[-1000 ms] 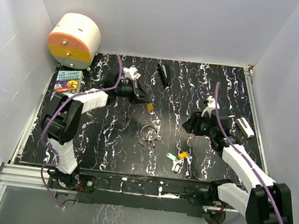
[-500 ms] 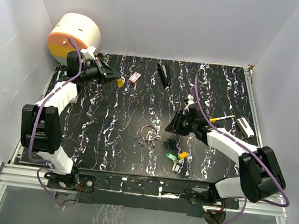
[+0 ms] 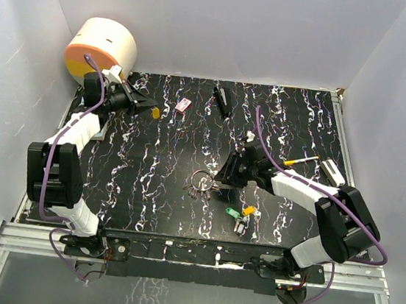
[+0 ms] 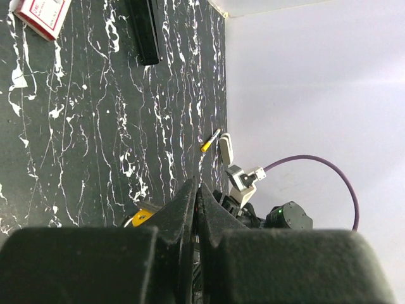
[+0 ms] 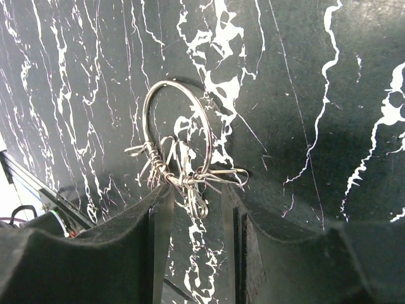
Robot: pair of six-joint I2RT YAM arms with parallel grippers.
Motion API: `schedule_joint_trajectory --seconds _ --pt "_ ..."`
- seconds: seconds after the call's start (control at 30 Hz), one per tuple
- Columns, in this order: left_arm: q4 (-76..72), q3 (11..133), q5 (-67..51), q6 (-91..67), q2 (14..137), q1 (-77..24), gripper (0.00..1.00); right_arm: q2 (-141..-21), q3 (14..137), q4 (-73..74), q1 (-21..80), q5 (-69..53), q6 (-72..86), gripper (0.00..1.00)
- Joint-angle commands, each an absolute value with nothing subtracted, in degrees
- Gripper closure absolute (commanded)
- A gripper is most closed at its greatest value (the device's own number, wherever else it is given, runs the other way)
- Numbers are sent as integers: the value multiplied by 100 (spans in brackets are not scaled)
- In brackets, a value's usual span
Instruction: Put the keys on the keyring
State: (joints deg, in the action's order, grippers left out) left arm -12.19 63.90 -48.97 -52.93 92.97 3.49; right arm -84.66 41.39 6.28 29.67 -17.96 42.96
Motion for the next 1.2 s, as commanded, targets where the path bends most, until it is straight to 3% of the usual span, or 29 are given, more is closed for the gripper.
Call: schedule_joint_trajectory --seconds 0.0,1.17 --pt "-1351 6323 -5046 -5273 8859 471 100 -8418 4288 466 2986 -1655 4491 58" --pt "-1590 6065 -4978 -5320 8847 639 100 -8896 3953 211 3146 -1168 4754 60"
